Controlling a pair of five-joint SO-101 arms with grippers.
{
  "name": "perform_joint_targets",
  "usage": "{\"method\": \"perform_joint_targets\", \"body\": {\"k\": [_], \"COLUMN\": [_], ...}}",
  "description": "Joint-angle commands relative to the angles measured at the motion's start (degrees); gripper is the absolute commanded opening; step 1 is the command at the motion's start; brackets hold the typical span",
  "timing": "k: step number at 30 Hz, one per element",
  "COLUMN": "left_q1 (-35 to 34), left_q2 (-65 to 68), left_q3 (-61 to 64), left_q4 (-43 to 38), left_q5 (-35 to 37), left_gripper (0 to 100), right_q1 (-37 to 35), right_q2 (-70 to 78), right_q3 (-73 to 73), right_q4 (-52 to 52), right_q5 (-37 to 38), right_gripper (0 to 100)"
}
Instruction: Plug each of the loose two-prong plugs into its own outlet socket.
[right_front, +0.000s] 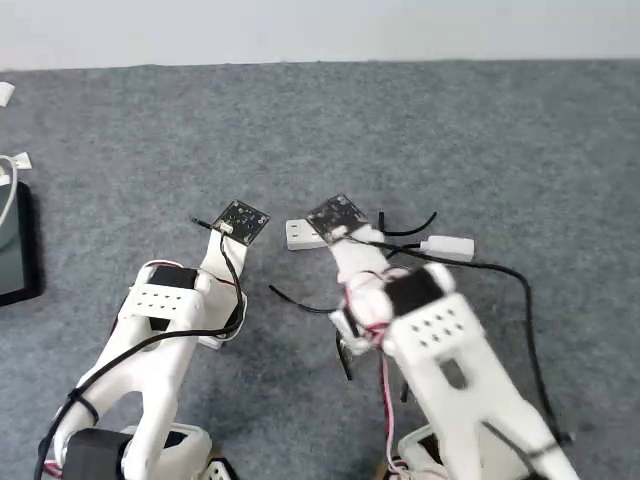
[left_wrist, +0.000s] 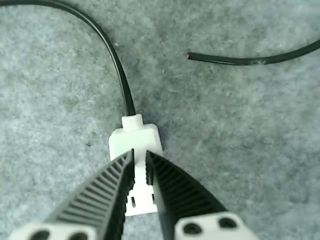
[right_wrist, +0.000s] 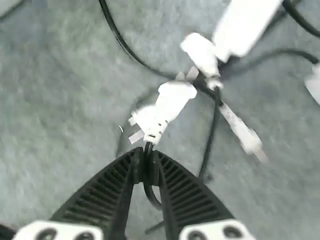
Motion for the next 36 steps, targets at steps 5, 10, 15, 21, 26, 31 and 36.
{"method": "perform_joint_targets", "body": {"k": [5, 10, 15, 21, 26, 31, 36], "left_q1": [-1.7, -1.6, -1.7, -1.6, -1.5, -1.4, -1.2], "left_q2": [0.5, 0.5, 0.5, 0.5, 0.5, 0.5, 0.5], "left_q3": [5.9, 5.9, 5.8, 5.8, 5.8, 5.8, 5.8], "left_q4": [0.9, 0.9, 0.9, 0.9, 0.9, 0.9, 0.9], "left_q5": [-0.4, -0.4, -0.4, -0.4, -0.4, -0.4, -0.4], "left_gripper": [1, 1, 1, 1, 1, 1, 1], "right_q1": [24.6, 39.0, 51.1, 62.4, 71.9, 81.5, 84.8], "right_q2": [-2.9, 8.1, 24.1, 42.2, 50.9, 56.3, 59.2], "right_q3": [-15.0, -23.6, -29.5, -37.9, -46.8, -49.1, -46.8], "right_q4": [17.0, 22.5, 22.5, 22.5, 20.6, 15.7, 18.9], "right_q5": [6.2, 6.9, 6.9, 8.6, 10.4, 16.6, 31.4], "right_gripper": [0.8, 0.8, 0.8, 0.9, 0.9, 0.9, 0.9]}}
